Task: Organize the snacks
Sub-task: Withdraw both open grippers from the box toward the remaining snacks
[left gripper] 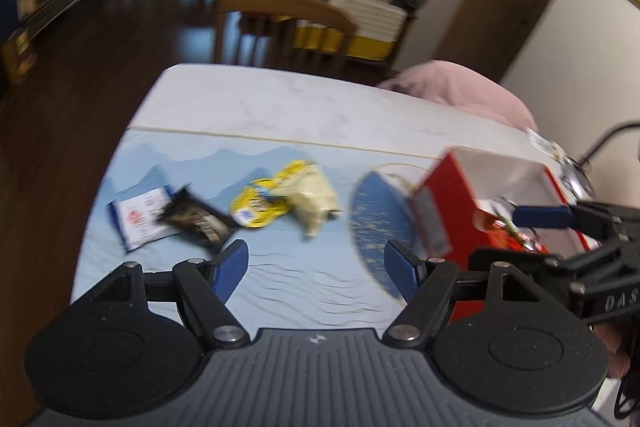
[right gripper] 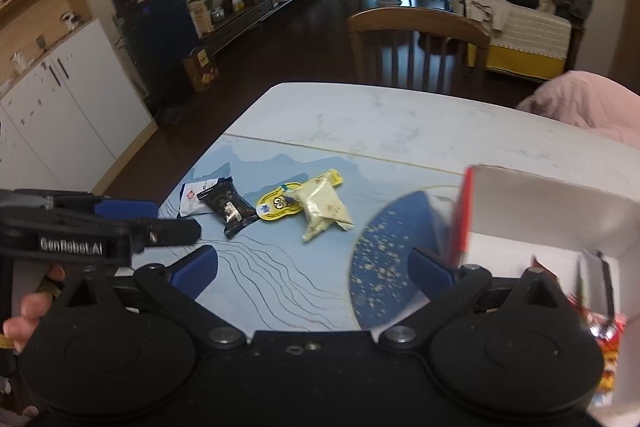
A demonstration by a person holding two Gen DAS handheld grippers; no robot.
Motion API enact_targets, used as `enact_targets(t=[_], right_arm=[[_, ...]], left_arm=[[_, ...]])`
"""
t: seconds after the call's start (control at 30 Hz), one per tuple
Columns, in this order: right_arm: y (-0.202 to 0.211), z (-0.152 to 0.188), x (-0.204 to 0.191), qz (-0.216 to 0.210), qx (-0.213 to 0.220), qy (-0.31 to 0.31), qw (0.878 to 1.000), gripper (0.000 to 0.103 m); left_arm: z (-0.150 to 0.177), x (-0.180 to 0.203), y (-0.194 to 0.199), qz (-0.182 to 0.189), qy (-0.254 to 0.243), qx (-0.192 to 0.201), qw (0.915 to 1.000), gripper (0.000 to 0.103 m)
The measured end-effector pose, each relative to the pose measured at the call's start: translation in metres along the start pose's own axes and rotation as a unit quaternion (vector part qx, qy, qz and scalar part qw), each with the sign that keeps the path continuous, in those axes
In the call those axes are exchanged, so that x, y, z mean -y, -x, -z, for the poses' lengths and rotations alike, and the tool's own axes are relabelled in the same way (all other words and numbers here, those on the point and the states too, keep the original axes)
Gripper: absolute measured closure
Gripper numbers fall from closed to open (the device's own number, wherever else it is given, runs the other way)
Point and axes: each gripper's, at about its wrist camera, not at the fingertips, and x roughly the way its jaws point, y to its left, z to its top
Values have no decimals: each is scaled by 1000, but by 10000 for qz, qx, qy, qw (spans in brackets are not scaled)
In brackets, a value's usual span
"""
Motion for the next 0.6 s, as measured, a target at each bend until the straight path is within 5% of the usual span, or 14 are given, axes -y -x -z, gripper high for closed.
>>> enact_targets(t=[0.23,0.6], right_arm=[[-48,-14,-12,96,-342,422,9985,2],[-109,-36,-13,185,-796,777,9936,5]], left_arm=[[-11,-53,-31,-565,937,-221,9938,28],[-33,-76,-89,-1008,1967,-462,9742,28]])
